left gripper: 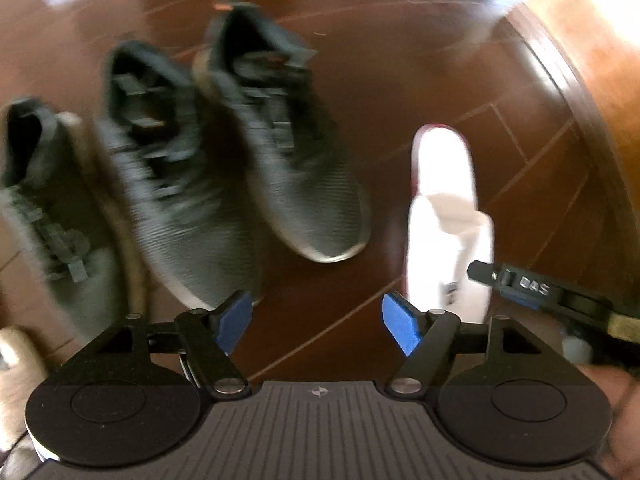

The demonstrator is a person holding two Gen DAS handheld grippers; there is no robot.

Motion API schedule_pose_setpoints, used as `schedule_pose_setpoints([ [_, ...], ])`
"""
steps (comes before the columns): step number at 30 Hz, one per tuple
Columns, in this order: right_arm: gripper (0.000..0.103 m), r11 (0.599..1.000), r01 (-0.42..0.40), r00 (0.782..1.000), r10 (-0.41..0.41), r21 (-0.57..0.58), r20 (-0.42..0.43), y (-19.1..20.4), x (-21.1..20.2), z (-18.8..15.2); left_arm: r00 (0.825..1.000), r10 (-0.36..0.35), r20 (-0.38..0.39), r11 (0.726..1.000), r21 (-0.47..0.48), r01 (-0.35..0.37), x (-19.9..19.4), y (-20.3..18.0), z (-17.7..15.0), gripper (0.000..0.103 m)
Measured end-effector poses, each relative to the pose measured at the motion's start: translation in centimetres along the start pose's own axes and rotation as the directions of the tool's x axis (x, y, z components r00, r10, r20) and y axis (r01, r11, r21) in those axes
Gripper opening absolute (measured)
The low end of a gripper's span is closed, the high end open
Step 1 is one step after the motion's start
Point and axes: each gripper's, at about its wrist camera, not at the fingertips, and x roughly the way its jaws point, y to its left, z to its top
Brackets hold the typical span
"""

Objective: Organize scattered shoes
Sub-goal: 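Bring the white slipper to the right tool while the right tool grasps it, then open the left tool and hold the white slipper with the right tool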

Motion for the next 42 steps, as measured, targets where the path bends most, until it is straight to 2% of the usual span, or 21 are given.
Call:
schedule_pose_setpoints([
  [2,0.061,0.999,0.014,1.000,-0.015,-0.044,-0.005,0.7,0.9,0.1,1.000,0.010,-0.008,1.000,-0.019,-0.011,-1.6,1.5,-0.5,0.079],
  [4,0.060,0.999,0.025,1.000,-0.026,-0.041,-0.016,0.8,1.7,0.3,1.000,0.019,-0.019,0.999,-0.040,-0.020,-2.9,2.7,-1.0,0.080],
  [12,0.060,0.995,0.085,0.996,-0.083,0.046,-0.036,0.6,4.4,0.6,0.998,-0.040,-0.046,0.995,-0.091,0.036,-1.8,3.6,0.0,0.080],
  [13,0.055,0.995,0.095,0.995,-0.094,0.032,-0.034,0.7,4.4,0.6,0.998,-0.054,-0.041,0.993,-0.103,0.049,-1.7,3.6,0.3,0.080],
  [14,0.045,0.994,0.106,0.994,-0.106,0.019,-0.033,0.8,4.4,0.6,0.997,-0.060,-0.039,0.993,-0.105,0.056,-1.8,3.7,0.4,0.080],
  [15,0.041,0.993,0.114,0.993,-0.114,0.007,-0.032,0.8,4.4,0.6,0.997,-0.064,-0.033,0.992,-0.108,0.061,-1.9,3.7,0.6,0.080],
  [17,0.021,0.994,0.111,0.993,-0.112,-0.010,-0.039,0.9,4.3,0.8,0.997,-0.077,-0.031,0.991,-0.113,0.073,-2.0,3.7,0.9,0.080],
  [19,0.014,0.992,0.115,0.993,-0.117,-0.056,-0.031,1.1,3.9,1.1,0.995,-0.094,-0.033,0.989,-0.121,0.090,-2.2,3.7,1.1,0.080],
  [24,0.012,0.967,0.135,0.991,-0.136,-0.214,0.013,2.1,2.6,2.1,0.992,-0.126,-0.026,0.983,-0.138,0.121,-2.8,3.9,1.5,0.081],
  [30,0.012,0.905,0.163,0.987,-0.148,-0.392,0.069,3.3,1.1,3.3,0.989,-0.148,-0.017,0.978,-0.154,0.144,-3.4,4.4,1.8,0.081],
  [42,0.011,0.800,0.186,0.979,-0.100,-0.570,0.178,7.4,0.3,7.9,0.986,-0.162,0.040,0.965,-0.200,0.167,-4.9,6.3,3.4,0.081],
])
